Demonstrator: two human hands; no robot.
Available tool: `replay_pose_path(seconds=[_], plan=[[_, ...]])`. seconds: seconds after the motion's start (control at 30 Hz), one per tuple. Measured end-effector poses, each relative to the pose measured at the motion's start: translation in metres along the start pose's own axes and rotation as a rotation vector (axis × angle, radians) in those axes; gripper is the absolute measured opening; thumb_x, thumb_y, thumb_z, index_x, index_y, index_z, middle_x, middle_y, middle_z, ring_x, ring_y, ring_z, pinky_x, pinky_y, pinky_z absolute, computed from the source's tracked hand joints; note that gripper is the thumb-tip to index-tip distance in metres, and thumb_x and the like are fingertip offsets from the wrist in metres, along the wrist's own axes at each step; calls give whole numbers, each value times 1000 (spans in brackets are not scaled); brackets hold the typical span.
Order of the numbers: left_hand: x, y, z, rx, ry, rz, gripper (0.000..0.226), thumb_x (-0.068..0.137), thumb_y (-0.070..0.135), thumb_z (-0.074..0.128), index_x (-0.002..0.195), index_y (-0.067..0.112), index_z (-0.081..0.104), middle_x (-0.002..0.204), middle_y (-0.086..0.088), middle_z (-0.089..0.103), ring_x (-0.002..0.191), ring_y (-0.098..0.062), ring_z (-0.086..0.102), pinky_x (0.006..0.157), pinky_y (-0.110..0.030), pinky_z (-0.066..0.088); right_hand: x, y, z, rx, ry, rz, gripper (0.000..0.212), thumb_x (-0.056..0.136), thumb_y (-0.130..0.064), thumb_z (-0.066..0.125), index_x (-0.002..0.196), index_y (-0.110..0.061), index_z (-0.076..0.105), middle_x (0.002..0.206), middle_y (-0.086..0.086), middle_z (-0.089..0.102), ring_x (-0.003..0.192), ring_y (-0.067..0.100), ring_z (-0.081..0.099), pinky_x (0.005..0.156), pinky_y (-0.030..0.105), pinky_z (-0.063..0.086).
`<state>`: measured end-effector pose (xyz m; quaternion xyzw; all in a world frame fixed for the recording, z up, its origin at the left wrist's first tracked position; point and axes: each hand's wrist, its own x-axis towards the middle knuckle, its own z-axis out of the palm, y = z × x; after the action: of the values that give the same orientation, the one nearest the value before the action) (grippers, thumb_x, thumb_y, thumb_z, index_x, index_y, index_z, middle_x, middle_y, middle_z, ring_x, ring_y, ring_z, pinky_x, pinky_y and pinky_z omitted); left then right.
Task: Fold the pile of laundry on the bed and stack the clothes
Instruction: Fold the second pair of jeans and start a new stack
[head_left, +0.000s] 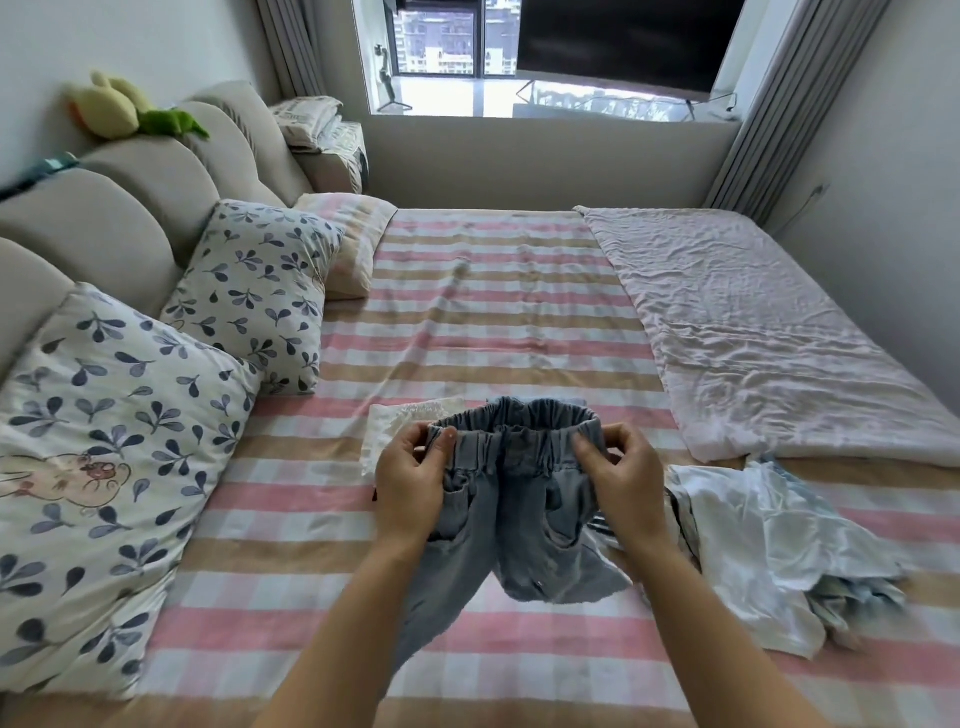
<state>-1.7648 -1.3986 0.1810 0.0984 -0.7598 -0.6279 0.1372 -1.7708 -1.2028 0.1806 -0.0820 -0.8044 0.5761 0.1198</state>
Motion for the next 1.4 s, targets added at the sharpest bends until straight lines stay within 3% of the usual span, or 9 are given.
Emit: replay_pose_path(seconds=[0.23, 0.3, 0.53, 0.67, 0.87, 1.07, 1.13, 1.27, 1.4], plan=[[-39, 4, 43, -189, 238, -73, 18, 83, 12, 65, 77, 28, 63, 89, -13, 59, 74, 0, 59, 70, -13, 47, -35, -8, 30, -7, -27, -86, 16, 77, -18, 75, 77, -22, 59, 75, -1, 66, 71, 14, 64, 66, 36, 54], [-45, 4, 50, -220, 240, -51, 12, 83, 9, 66, 87, 20, 70, 87, -6, 57, 75, 7, 58, 70, -7, 45, -42, -8, 35, 9, -25, -83, 16, 76, -16, 75, 79, -24, 60, 79, -1, 67, 74, 14, 65, 69, 38, 55], [-54, -5, 60, -314, 175, -39, 27, 83, 7, 65, 94, 30, 68, 87, 6, 54, 82, 1, 60, 77, -11, 48, -46, -9, 35, 67, 8, -61, 19, 78, -13, 73, 78, -29, 62, 75, -6, 68, 67, 8, 65, 65, 33, 55], [-57, -6, 61, -307, 154, -45, 22, 85, 15, 63, 92, 34, 67, 88, 10, 56, 83, 1, 60, 77, -11, 47, -48, -4, 35, 75, -23, -35, 7, 81, -13, 70, 87, -13, 68, 81, 1, 69, 75, 15, 67, 71, 40, 55], [-62, -7, 58, -570, 46, -162, 42, 86, 46, 40, 98, 20, 71, 105, -5, 70, 103, -19, 65, 87, -29, 51, -48, 2, 30, -36, -129, -83, 42, 68, -22, 81, 103, -20, 56, 96, -1, 59, 90, 11, 59, 80, 24, 49], [-44, -7, 44, -441, -40, -22, 12, 84, 12, 62, 88, 21, 68, 85, 2, 71, 81, -7, 67, 70, -16, 52, -35, 7, 11, 134, -168, -80, 30, 73, -13, 70, 98, -25, 58, 88, -2, 66, 83, 14, 64, 74, 29, 53], [-25, -13, 34, -267, -55, 21, 36, 74, 10, 74, 102, 25, 56, 100, 8, 61, 92, 3, 59, 78, -14, 47, -29, 8, 4, 244, -220, -52, 28, 72, -11, 63, 97, -24, 60, 85, -4, 68, 80, 12, 66, 71, 23, 53], [18, -18, 16, -201, -519, -96, 80, 64, 9, 79, 132, 22, 38, 136, 3, 46, 129, -8, 39, 94, -10, 36, -14, 13, -11, 355, -372, -10, 34, 71, -2, 55, 101, -15, 64, 90, 1, 69, 85, 15, 65, 73, 22, 52], [36, -17, 17, -142, -813, -141, 51, 65, 2, 75, 114, 10, 60, 108, -1, 69, 106, -13, 61, 91, -24, 48, -1, 20, -23, 381, -489, 33, 37, 70, 1, 54, 103, -12, 66, 92, 4, 70, 88, 15, 66, 73, 23, 52]])
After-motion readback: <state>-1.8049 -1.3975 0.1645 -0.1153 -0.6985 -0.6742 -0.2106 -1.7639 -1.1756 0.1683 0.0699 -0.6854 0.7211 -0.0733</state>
